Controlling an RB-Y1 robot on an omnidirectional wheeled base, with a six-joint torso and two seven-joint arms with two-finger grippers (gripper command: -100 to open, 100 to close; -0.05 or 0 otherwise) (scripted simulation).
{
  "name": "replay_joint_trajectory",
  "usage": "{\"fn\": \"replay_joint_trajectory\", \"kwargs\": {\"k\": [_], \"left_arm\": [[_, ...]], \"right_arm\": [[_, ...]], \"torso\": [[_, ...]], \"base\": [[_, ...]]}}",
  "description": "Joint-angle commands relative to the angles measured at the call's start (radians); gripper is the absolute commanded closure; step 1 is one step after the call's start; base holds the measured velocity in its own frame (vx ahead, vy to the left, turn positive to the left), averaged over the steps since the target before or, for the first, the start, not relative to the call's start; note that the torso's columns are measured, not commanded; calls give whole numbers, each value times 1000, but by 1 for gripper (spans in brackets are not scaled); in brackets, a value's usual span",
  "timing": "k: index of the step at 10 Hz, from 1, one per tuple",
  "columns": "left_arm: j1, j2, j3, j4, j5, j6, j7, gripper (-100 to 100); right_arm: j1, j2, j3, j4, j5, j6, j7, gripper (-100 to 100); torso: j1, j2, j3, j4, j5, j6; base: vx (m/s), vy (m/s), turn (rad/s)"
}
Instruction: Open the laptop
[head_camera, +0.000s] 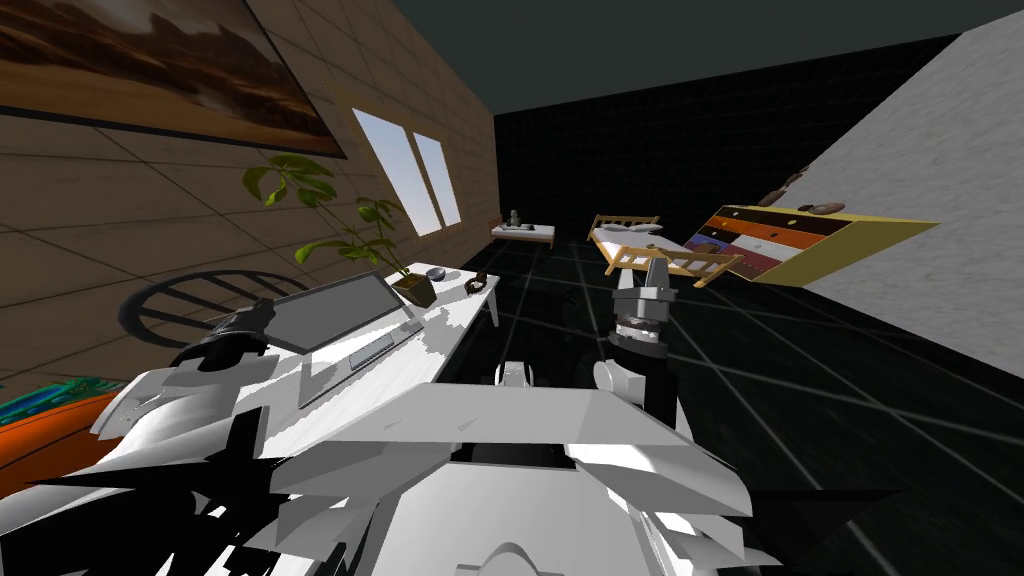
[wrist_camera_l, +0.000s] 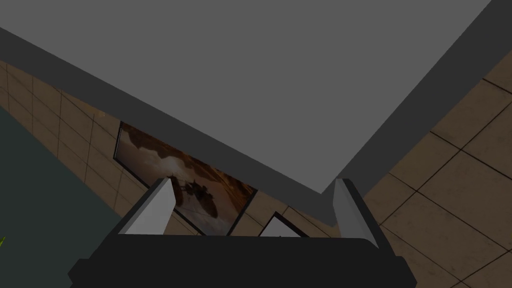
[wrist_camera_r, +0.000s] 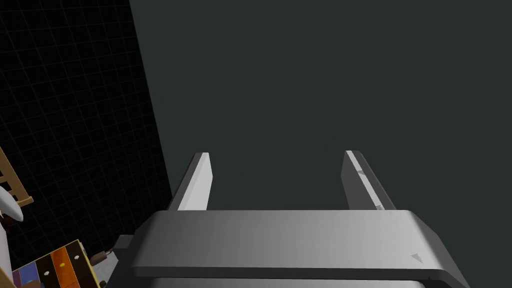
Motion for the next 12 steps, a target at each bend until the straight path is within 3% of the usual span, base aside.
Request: {"fn": "replay_joint_trajectory", "kwargs": {"k": [1, 3, 4, 6, 7, 9, 10, 11, 12], "left_arm": [[-54, 32, -52, 72, 54, -34, -55, -100], [-60, 32, -55, 105, 69, -34, -60, -100], [-104, 61, -103, 136, 116, -64, -107, -100], [-117, 61, -107, 181, 133, -64, -116, -100], [-160, 91, -152, 214, 179, -93, -165, -100], [-174, 91, -159, 258, 196, -93, -172, -100], [-231, 121, -212, 315, 240, -122, -220, -100], [-231, 121, -212, 334, 260, -122, -228, -100], [-267, 151, -253, 360, 295, -152, -263, -100]], "right_arm": [[0, 0, 0, 0, 0, 0, 0, 0], [0, 0, 0, 0, 0, 0, 0, 0], [0, 0, 0, 0, 0, 0, 0, 0], [0, 0, 0, 0, 0, 0, 0, 0], [0, 0, 0, 0, 0, 0, 0, 0], [0, 0, 0, 0, 0, 0, 0, 0], [0, 0, 0, 0, 0, 0, 0, 0], [0, 0, 0, 0, 0, 0, 0, 0], [0, 0, 0, 0, 0, 0, 0, 0]], "torso": [[0, 0, 0, 0, 0, 0], [0, 0, 0, 0, 0, 0], [0, 0, 0, 0, 0, 0], [0, 0, 0, 0, 0, 0], [0, 0, 0, 0, 0, 0], [0, 0, 0, 0, 0, 0], [0, 0, 0, 0, 0, 0], [0, 0, 0, 0, 0, -1], [0, 0, 0, 0, 0, 0]], "base": [[-4, -2, 87], [-3, -2, 25], [-6, -4, 80], [-3, -2, 21], [-6, -3, 83], [-4, -3, 17], [-6, -3, 92], [-5, -4, 44], [-8, -6, 63]]}}
